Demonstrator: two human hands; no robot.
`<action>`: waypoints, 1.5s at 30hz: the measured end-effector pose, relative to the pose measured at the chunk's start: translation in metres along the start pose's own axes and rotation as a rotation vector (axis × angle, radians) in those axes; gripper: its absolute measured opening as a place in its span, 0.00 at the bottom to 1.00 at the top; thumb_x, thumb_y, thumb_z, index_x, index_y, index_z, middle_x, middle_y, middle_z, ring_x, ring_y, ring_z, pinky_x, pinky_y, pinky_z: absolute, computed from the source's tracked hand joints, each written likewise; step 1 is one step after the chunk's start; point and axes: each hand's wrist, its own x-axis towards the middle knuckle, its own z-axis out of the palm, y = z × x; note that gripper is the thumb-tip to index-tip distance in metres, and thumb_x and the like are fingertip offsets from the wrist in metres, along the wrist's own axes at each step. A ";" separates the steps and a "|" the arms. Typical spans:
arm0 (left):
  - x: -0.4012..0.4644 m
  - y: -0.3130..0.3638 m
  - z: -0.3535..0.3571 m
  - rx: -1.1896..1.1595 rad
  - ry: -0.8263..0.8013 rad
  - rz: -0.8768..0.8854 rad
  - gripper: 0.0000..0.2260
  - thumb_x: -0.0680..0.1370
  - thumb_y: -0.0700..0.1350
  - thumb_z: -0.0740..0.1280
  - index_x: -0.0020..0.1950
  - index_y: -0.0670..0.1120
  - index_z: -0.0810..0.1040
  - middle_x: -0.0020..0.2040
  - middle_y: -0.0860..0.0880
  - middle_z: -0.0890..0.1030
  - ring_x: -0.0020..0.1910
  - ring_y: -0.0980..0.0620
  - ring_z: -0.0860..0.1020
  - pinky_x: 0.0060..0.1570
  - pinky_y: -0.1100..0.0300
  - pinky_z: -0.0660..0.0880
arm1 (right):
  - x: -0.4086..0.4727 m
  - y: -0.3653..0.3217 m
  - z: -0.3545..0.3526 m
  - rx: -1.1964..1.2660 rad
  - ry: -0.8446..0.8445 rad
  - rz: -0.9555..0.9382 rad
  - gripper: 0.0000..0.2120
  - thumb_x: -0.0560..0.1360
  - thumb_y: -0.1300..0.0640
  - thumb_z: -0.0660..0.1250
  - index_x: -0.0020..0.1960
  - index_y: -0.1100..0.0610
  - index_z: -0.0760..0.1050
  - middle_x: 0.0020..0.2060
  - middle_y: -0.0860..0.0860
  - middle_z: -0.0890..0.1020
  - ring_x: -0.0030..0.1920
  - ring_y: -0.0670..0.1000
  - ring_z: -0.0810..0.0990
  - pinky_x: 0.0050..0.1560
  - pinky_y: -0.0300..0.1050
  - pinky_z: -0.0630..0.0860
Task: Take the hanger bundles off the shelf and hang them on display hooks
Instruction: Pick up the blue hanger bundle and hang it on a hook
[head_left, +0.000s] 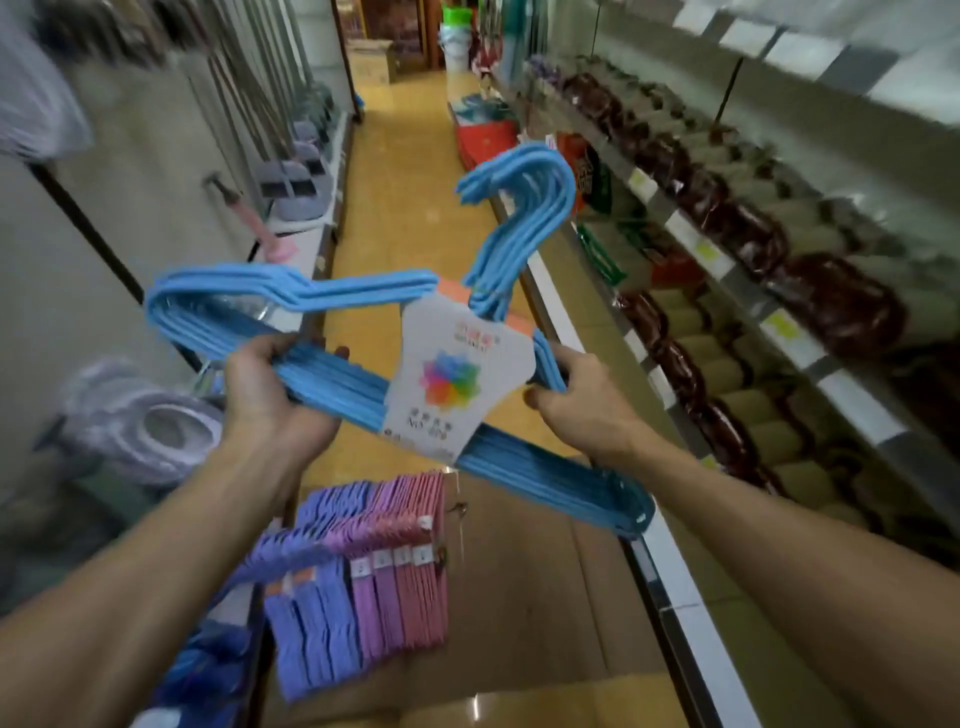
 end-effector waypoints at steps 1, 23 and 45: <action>-0.021 0.027 0.021 -0.001 -0.025 0.017 0.02 0.75 0.41 0.61 0.42 0.45 0.70 0.41 0.46 0.75 0.44 0.46 0.76 0.61 0.51 0.73 | -0.004 -0.034 -0.013 -0.007 0.030 -0.026 0.18 0.74 0.62 0.66 0.48 0.37 0.73 0.40 0.50 0.81 0.42 0.57 0.79 0.41 0.52 0.76; -0.381 0.271 0.133 -0.149 -0.043 0.503 0.27 0.71 0.63 0.69 0.64 0.47 0.77 0.54 0.46 0.74 0.54 0.46 0.76 0.56 0.49 0.75 | -0.147 -0.396 -0.139 0.036 0.005 -0.464 0.10 0.74 0.58 0.66 0.41 0.43 0.76 0.41 0.54 0.83 0.44 0.61 0.83 0.47 0.63 0.80; -0.641 0.261 0.036 -0.455 0.356 1.074 0.21 0.75 0.58 0.70 0.62 0.46 0.78 0.55 0.45 0.78 0.60 0.46 0.78 0.60 0.46 0.74 | -0.263 -0.499 -0.050 0.162 -0.575 -0.941 0.11 0.74 0.59 0.68 0.53 0.45 0.77 0.37 0.47 0.83 0.38 0.52 0.81 0.40 0.52 0.79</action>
